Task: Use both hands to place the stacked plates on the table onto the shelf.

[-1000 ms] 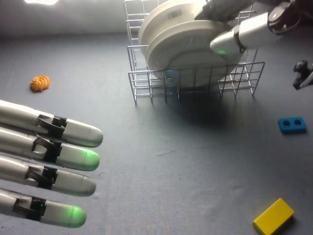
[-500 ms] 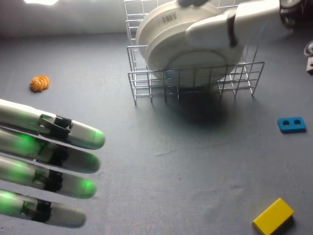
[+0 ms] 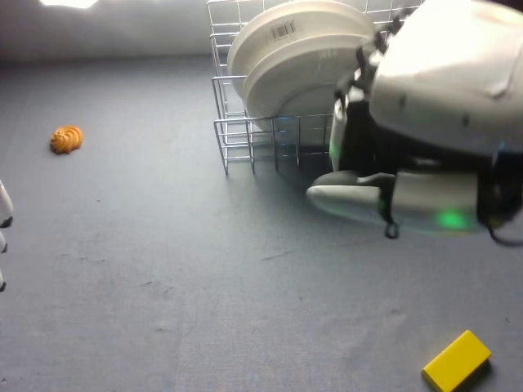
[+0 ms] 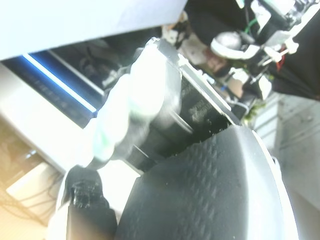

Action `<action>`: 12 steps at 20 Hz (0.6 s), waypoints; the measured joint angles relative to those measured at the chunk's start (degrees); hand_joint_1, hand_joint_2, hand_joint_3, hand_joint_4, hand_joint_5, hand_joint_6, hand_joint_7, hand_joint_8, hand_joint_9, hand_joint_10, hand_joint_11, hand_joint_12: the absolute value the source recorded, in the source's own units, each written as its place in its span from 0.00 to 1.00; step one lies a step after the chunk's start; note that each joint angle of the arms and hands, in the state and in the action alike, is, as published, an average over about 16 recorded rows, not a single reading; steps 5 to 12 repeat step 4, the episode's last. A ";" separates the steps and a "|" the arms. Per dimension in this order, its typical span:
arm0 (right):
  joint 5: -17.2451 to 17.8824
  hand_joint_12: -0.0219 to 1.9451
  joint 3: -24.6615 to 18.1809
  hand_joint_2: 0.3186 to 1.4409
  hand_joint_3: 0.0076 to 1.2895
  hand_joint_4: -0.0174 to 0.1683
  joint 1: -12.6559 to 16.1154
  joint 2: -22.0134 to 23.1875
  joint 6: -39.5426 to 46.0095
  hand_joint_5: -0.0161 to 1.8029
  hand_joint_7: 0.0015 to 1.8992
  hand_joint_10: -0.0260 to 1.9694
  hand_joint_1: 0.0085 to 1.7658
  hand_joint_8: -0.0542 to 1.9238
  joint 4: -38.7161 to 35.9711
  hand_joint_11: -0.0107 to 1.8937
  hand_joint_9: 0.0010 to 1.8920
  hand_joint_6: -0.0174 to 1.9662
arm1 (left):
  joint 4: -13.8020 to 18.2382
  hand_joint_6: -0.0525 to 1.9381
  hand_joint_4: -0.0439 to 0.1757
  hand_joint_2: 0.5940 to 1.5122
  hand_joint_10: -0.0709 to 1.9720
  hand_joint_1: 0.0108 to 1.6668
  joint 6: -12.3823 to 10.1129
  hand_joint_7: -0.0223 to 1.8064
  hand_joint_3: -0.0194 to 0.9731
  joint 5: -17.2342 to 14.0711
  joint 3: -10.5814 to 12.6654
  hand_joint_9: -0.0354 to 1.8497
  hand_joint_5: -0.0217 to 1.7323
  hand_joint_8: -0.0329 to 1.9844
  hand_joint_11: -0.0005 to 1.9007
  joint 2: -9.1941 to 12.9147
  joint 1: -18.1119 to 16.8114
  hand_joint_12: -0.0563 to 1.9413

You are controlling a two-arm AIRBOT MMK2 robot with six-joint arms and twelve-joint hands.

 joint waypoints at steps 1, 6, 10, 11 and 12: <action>0.16 0.95 -0.71 0.76 0.00 0.45 -0.41 0.40 -0.34 0.72 0.72 0.85 0.14 0.84 -0.16 0.75 0.74 0.84 | 0.07 0.85 0.70 0.69 0.90 0.15 0.00 0.75 0.02 0.00 0.06 0.74 0.73 0.84 0.69 -0.01 0.00 0.98; 0.65 0.98 -2.44 0.79 0.00 0.56 -1.43 1.71 -0.39 0.76 0.76 0.97 0.16 0.98 -0.72 0.86 0.80 0.97 | 0.25 0.95 0.85 0.73 0.97 0.19 0.00 0.84 0.02 0.00 0.12 0.85 0.82 0.94 0.83 -0.05 0.00 0.99; 0.65 0.98 -2.44 0.79 0.00 0.56 -1.43 1.71 -0.39 0.76 0.76 0.97 0.16 0.98 -0.72 0.86 0.80 0.97 | 0.25 0.95 0.85 0.73 0.97 0.19 0.00 0.84 0.02 0.00 0.12 0.85 0.82 0.94 0.83 -0.05 0.00 0.99; 0.65 0.98 -2.44 0.79 0.00 0.56 -1.43 1.71 -0.39 0.76 0.76 0.97 0.16 0.98 -0.72 0.86 0.80 0.97 | 0.25 0.95 0.85 0.73 0.97 0.19 0.00 0.84 0.02 0.00 0.12 0.85 0.82 0.94 0.83 -0.05 0.00 0.99; 0.65 0.98 -2.44 0.79 0.00 0.56 -1.43 1.71 -0.39 0.76 0.76 0.97 0.16 0.98 -0.72 0.86 0.80 0.97 | 0.25 0.95 0.85 0.73 0.97 0.19 0.00 0.84 0.02 0.00 0.12 0.85 0.82 0.94 0.83 -0.05 0.00 0.99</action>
